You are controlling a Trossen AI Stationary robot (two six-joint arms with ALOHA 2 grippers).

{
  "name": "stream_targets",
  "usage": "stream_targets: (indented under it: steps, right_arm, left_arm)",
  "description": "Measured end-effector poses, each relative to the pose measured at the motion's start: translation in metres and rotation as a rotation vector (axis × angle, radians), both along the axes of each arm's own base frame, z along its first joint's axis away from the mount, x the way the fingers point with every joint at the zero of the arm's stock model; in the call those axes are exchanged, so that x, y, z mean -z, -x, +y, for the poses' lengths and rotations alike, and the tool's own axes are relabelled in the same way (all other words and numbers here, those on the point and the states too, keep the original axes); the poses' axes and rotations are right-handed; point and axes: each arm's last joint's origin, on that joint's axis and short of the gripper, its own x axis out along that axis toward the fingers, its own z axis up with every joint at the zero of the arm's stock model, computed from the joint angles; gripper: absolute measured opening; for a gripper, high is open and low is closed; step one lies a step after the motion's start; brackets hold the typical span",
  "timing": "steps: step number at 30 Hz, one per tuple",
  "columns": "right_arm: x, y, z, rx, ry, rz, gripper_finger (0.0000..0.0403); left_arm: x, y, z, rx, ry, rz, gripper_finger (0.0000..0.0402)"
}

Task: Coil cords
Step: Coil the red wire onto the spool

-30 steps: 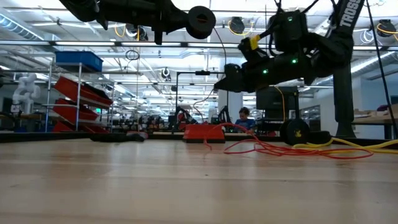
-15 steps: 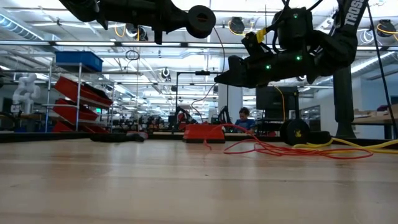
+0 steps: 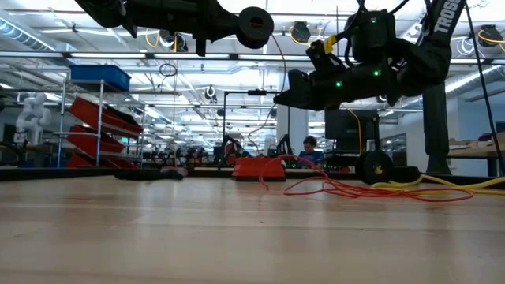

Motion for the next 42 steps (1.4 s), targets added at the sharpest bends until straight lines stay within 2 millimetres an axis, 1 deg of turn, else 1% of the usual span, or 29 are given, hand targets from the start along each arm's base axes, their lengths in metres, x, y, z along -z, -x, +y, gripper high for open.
stream_targets:
  steps: [5, 9, 15, 20, 28, 33, 42]
  right_arm:
    - [-0.004, -0.007, -0.001, -0.001, -0.011, 0.007, 0.0001]
    - [-0.006, -0.022, -0.002, -0.004, -0.034, 0.015, 0.0001]
    - [-0.004, -0.048, 0.005, -0.03, -0.05, -0.003, 0.0]
    - [0.003, -0.061, 0.008, -0.039, -0.094, -0.023, 0.0]
    - [0.016, -0.07, 0.007, -0.038, -0.139, -0.031, 0.0]
    - [0.021, -0.071, 0.008, -0.041, -0.141, -0.017, 0.0]
    - [0.019, -0.071, 0.012, -0.049, -0.145, -0.041, 0.0]
  left_arm:
    - [0.0, 0.0, 0.0, -0.004, -0.001, -0.002, 0.0]
    - [0.0, -0.002, 0.001, -0.008, -0.006, -0.021, 0.0]
    - [0.014, -0.015, 0.001, -0.079, -0.042, 0.01, 0.0]
    - [0.027, -0.023, 0.002, -0.161, -0.089, 0.066, 0.0]
    - [0.043, -0.036, 0.003, -0.152, -0.065, 0.056, 0.0]
    - [0.043, -0.041, 0.003, -0.116, -0.028, -0.021, 0.0]
    - [0.045, -0.045, 0.004, -0.128, -0.038, -0.091, 0.0]
